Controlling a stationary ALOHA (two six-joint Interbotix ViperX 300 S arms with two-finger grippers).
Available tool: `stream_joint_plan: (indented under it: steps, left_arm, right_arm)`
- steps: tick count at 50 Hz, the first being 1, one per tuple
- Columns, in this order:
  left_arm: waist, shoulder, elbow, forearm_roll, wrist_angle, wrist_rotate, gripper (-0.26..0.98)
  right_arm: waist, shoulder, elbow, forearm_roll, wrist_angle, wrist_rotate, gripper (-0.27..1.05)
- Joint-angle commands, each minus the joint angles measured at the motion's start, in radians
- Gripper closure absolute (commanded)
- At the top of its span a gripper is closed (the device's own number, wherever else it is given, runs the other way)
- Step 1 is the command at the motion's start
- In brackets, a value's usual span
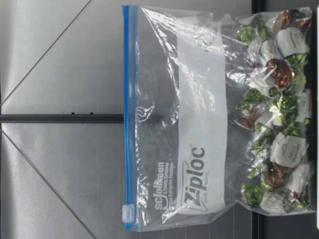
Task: Slide open the ziploc bag.
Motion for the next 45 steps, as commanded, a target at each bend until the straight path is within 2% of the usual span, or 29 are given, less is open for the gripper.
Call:
stream_joint_plan:
  steps: [1,9,16,20,23,28,32,38,45]
  left_arm:
    - [0.006,0.018,-0.012,-0.005,-0.002,-0.006,0.87]
    - [0.006,0.025,-0.009,-0.003,0.0,-0.003,0.9]
    - [0.008,0.054,0.043,-0.006,-0.006,0.008,0.9]
    - [0.021,0.101,0.066,-0.009,-0.012,0.008,0.9]
    - [0.054,0.15,0.075,-0.023,-0.012,-0.008,0.89]
    - [0.094,0.252,0.081,-0.081,-0.031,-0.003,0.89]
    - [0.097,0.331,0.084,-0.095,-0.083,0.0,0.87]
    - [0.097,0.445,0.084,-0.1,-0.176,-0.003,0.78]
    - [0.097,0.529,0.074,-0.104,-0.256,-0.008,0.54]
  right_arm:
    - [-0.005,0.005,-0.005,-0.002,-0.005,0.0,0.91]
    - [-0.005,0.008,0.002,-0.003,-0.017,0.0,0.95]
    - [-0.009,0.025,-0.008,-0.003,-0.101,-0.003,0.95]
    - [-0.02,0.057,-0.015,-0.003,-0.179,-0.005,0.95]
    - [-0.037,0.1,-0.026,-0.002,-0.236,-0.005,0.95]
    - [-0.061,0.196,-0.064,-0.003,-0.29,-0.005,0.95]
    - [-0.078,0.284,-0.112,-0.003,-0.299,-0.005,0.95]
    - [-0.089,0.417,-0.19,-0.003,-0.299,-0.009,0.95]
    - [-0.095,0.565,-0.285,-0.003,-0.298,-0.011,0.91]
